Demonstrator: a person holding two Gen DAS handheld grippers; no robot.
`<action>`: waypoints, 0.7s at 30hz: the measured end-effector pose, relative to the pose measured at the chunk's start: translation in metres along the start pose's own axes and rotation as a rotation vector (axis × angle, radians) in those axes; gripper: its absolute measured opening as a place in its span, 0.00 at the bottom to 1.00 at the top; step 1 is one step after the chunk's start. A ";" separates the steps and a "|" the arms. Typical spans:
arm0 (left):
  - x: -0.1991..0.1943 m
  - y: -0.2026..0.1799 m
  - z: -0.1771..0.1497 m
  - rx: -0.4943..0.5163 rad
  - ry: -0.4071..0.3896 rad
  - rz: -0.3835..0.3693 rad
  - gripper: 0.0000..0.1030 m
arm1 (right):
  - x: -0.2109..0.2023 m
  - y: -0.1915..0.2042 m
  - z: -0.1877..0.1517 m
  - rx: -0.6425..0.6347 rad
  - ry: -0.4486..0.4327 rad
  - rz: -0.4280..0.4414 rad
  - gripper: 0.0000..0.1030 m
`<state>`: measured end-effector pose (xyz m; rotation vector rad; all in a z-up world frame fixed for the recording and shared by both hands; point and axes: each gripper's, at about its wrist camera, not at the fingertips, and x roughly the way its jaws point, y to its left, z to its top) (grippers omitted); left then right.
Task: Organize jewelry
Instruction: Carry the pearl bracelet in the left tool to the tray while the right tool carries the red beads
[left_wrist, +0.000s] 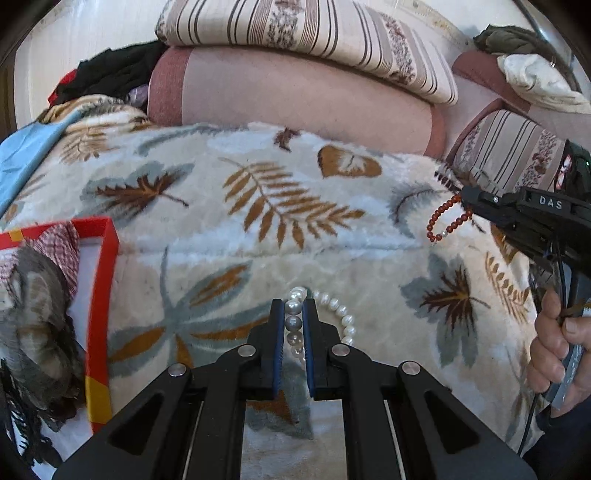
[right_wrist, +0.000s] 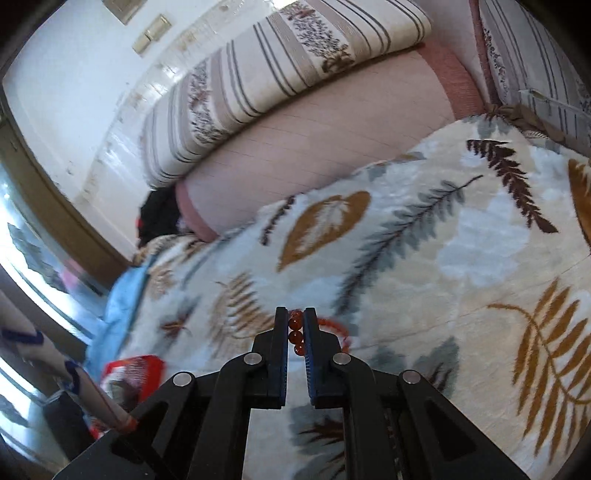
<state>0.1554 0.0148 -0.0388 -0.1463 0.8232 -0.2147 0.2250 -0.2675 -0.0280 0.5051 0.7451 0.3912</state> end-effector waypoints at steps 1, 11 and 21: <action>-0.003 0.000 0.001 0.003 -0.010 -0.002 0.09 | 0.000 0.003 0.000 0.001 -0.006 0.015 0.08; -0.029 -0.001 0.013 0.014 -0.104 -0.011 0.09 | -0.010 0.038 -0.009 -0.082 -0.023 0.089 0.08; -0.038 -0.007 0.014 0.065 -0.144 0.050 0.09 | -0.003 0.067 -0.030 -0.152 0.010 0.129 0.09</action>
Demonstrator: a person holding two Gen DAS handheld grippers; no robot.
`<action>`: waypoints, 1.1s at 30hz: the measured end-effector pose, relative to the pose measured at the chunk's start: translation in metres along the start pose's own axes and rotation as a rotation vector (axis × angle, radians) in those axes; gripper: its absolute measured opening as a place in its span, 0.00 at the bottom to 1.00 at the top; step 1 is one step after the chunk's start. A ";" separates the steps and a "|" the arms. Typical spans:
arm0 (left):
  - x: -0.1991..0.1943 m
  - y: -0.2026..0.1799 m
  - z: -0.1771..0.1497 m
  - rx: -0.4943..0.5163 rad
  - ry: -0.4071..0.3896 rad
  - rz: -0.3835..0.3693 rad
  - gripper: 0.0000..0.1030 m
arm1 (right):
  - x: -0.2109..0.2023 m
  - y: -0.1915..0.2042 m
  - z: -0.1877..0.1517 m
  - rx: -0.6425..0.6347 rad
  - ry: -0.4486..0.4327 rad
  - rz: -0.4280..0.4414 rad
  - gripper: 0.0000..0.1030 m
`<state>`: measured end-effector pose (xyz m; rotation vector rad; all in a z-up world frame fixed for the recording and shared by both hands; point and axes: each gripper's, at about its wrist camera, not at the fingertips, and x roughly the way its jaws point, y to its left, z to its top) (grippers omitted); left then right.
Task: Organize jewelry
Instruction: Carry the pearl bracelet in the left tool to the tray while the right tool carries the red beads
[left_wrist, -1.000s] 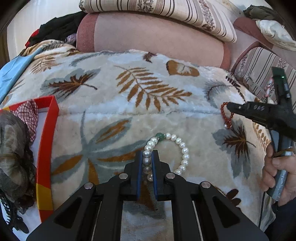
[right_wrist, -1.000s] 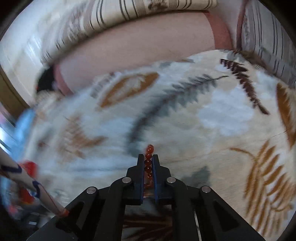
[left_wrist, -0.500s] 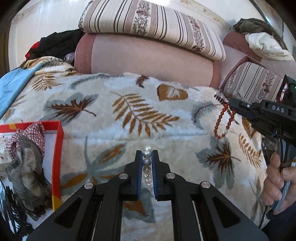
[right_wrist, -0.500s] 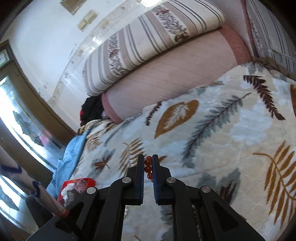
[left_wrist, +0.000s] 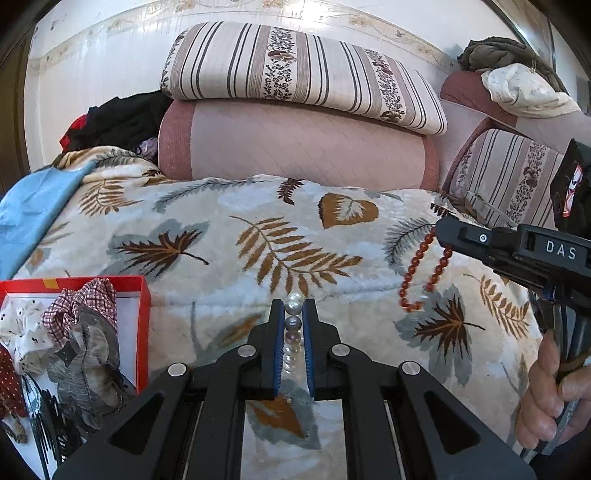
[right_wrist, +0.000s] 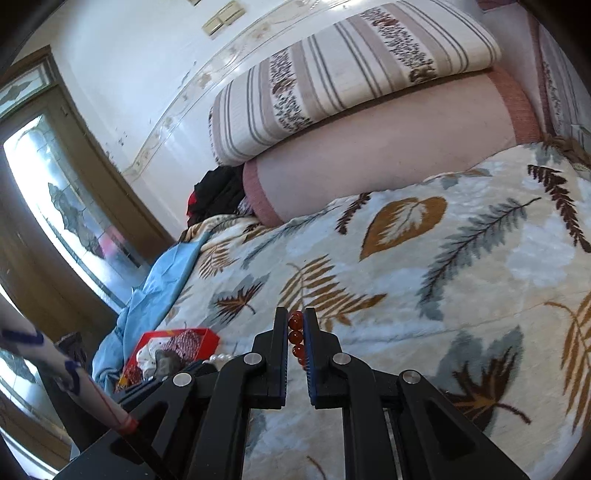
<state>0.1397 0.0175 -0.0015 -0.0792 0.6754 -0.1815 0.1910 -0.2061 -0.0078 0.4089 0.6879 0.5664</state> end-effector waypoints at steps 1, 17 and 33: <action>0.000 -0.001 0.000 0.004 -0.003 0.003 0.09 | 0.001 0.002 -0.001 -0.004 0.005 0.006 0.09; -0.011 -0.007 0.000 0.055 -0.040 0.038 0.09 | 0.001 0.025 -0.010 -0.049 0.009 0.022 0.09; -0.059 0.017 0.000 0.031 -0.106 0.077 0.09 | -0.005 0.074 -0.034 -0.091 0.013 0.050 0.09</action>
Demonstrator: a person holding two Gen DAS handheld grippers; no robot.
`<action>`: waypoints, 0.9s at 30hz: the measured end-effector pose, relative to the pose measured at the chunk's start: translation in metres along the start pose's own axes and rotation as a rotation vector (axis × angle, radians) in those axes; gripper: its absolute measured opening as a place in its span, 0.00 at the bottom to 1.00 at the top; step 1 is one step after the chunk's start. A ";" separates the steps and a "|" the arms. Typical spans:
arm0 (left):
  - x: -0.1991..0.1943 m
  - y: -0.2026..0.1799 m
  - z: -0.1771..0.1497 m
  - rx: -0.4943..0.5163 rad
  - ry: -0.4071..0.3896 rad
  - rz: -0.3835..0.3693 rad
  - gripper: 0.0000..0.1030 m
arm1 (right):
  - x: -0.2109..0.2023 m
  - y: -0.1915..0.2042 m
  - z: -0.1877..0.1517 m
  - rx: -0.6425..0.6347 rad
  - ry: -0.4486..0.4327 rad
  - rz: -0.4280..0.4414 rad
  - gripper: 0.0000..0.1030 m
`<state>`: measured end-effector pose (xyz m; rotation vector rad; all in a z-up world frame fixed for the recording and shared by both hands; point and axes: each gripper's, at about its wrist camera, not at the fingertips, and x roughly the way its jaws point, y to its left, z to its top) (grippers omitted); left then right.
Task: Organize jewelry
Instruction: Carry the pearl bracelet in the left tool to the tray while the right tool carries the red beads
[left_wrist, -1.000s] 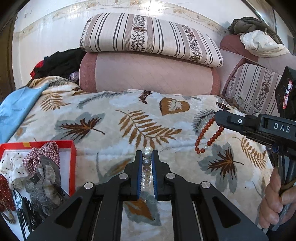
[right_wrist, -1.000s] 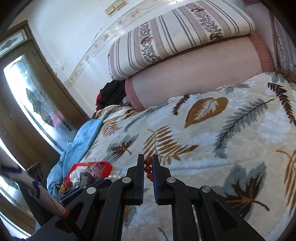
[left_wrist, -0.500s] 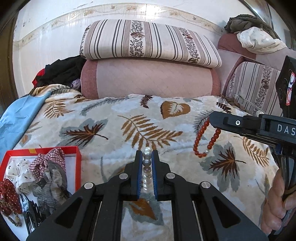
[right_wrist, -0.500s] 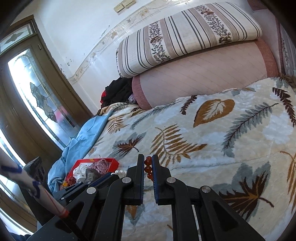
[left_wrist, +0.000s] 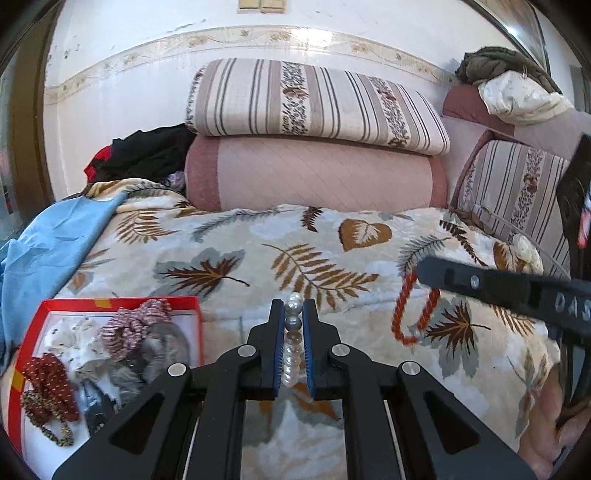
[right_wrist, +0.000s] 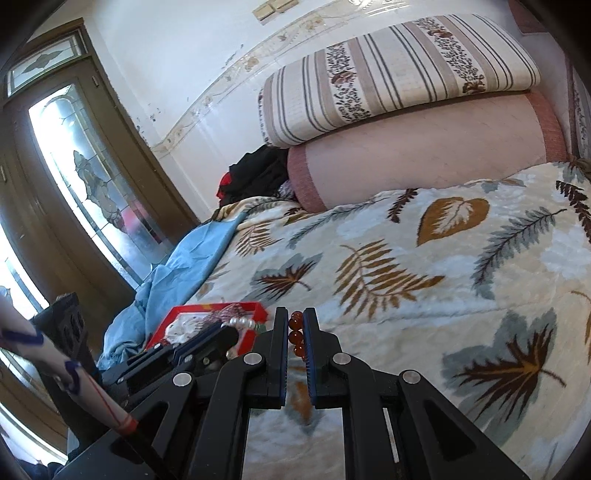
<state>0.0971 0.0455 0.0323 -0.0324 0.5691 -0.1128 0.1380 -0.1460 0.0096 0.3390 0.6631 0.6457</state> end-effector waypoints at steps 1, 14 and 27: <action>-0.005 0.003 0.000 -0.006 -0.006 0.003 0.09 | -0.001 0.005 -0.003 0.002 0.000 0.002 0.09; -0.082 0.068 -0.012 -0.107 -0.050 0.096 0.09 | 0.003 0.077 -0.035 -0.012 0.072 0.072 0.09; -0.096 0.173 -0.068 -0.315 0.071 0.252 0.09 | 0.054 0.160 -0.078 -0.106 0.232 0.175 0.09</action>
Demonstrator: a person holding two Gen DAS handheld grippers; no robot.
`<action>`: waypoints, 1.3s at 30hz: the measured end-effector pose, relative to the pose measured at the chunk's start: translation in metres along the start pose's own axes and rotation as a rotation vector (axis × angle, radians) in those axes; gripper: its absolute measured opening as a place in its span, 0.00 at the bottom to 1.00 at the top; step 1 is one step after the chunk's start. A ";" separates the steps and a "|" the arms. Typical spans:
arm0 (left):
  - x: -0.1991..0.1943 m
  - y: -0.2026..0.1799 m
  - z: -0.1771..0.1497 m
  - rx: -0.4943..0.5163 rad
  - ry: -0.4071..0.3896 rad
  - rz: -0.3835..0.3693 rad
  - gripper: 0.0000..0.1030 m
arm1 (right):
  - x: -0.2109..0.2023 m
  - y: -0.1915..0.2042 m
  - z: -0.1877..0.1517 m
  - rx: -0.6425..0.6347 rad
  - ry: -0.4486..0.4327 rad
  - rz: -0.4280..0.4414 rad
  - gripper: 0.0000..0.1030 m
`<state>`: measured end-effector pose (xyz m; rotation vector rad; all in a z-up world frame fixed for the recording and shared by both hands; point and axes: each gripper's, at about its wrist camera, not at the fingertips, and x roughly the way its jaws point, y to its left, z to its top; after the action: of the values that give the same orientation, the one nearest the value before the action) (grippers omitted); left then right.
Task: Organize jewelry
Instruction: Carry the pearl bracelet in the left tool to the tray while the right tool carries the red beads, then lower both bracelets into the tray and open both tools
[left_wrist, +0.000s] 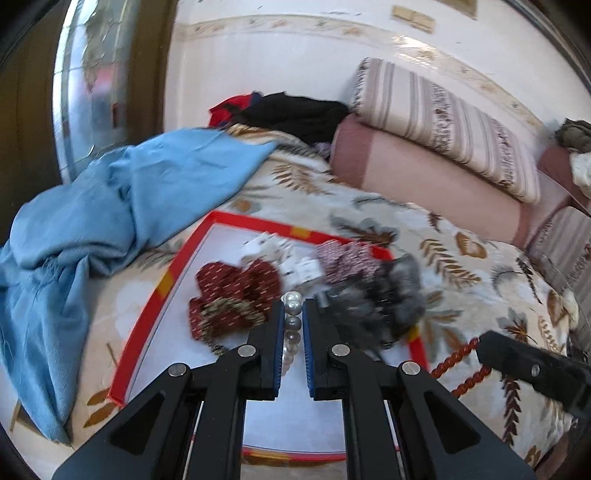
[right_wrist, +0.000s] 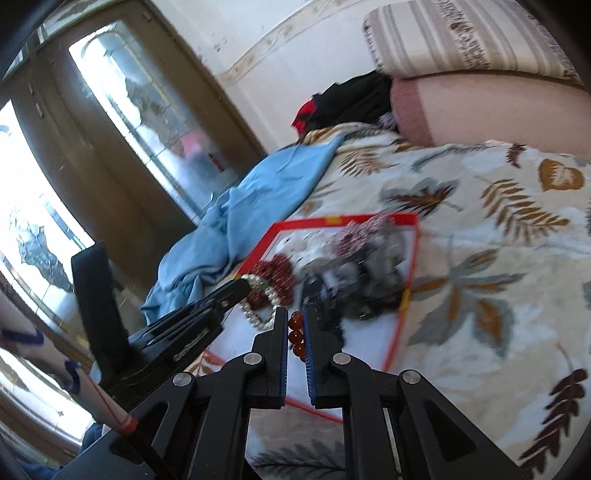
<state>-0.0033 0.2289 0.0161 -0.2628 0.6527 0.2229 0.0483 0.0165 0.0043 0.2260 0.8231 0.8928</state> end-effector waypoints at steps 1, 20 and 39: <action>0.005 0.005 -0.002 -0.015 0.020 0.005 0.09 | 0.005 0.002 -0.002 -0.001 0.011 0.002 0.09; 0.035 0.009 -0.013 -0.025 0.122 0.092 0.09 | 0.062 -0.023 -0.034 0.007 0.160 -0.161 0.10; 0.019 0.003 -0.008 0.005 0.039 0.138 0.30 | 0.026 -0.008 -0.021 -0.013 0.081 -0.173 0.50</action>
<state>0.0060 0.2319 -0.0027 -0.2178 0.7112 0.3490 0.0474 0.0279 -0.0277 0.1056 0.8980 0.7482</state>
